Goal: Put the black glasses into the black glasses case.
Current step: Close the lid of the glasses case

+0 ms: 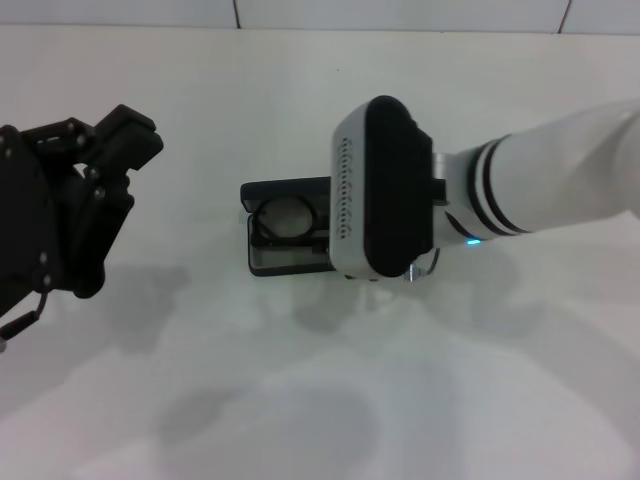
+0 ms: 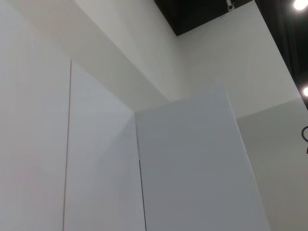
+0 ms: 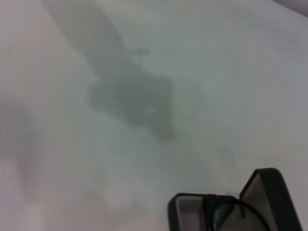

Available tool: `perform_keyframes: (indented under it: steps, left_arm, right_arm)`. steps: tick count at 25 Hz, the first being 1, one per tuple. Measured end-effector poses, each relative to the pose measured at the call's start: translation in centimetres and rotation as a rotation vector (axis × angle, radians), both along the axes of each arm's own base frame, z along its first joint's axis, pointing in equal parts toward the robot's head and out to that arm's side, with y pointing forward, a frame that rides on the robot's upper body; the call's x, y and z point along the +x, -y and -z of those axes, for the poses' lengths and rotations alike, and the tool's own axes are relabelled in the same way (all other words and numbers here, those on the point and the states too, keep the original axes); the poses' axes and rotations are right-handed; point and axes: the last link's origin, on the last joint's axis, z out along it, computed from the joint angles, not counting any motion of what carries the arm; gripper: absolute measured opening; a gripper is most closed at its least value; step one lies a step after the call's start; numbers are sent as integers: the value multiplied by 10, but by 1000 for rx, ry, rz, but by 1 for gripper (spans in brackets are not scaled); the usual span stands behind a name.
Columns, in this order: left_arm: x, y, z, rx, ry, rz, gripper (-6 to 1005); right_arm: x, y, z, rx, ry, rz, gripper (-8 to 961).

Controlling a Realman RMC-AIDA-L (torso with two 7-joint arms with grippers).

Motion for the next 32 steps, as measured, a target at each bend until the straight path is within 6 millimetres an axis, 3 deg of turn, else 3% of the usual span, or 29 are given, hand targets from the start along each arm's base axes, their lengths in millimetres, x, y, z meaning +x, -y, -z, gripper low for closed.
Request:
perform_keyframes:
  steps: [6, 10, 12, 13, 14, 20, 24, 26, 29, 32]
  left_arm:
    - [0, -7, -8, 1, -23, 13, 76]
    - [-7, -18, -25, -9, -41, -18, 76]
    - [-12, -23, -34, -29, -65, -41, 76]
    - [-14, -28, -38, -44, -91, -51, 76]
    - [-14, -33, -38, -59, -116, -57, 76]
    - [11, -87, -25, -160, -269, -61, 77]
    - [35, -122, -11, -245, -377, -76, 77]
    - [48, -140, 3, -284, -458, -99, 77]
    - [59, -159, 27, -326, -570, -157, 77]
    - [67, -173, 55, -353, -686, -222, 82]
  right_arm:
    - [1, 12, -17, -28, -137, 102, 227]
    - [2, 27, -51, -93, -326, 167, 227]
    - [6, 32, -78, -130, -445, 206, 226]
    - [6, 32, -78, -130, -445, 206, 226]
    - [21, 33, -115, -148, -564, 241, 226]
    - [96, 51, -193, -49, -662, 337, 224]
    - [145, 62, -219, 22, -708, 441, 222]
    - [156, 65, -225, 42, -730, 460, 220]
    - [193, 81, -240, 108, -838, 523, 218]
    - [208, 90, -244, 136, -891, 539, 219]
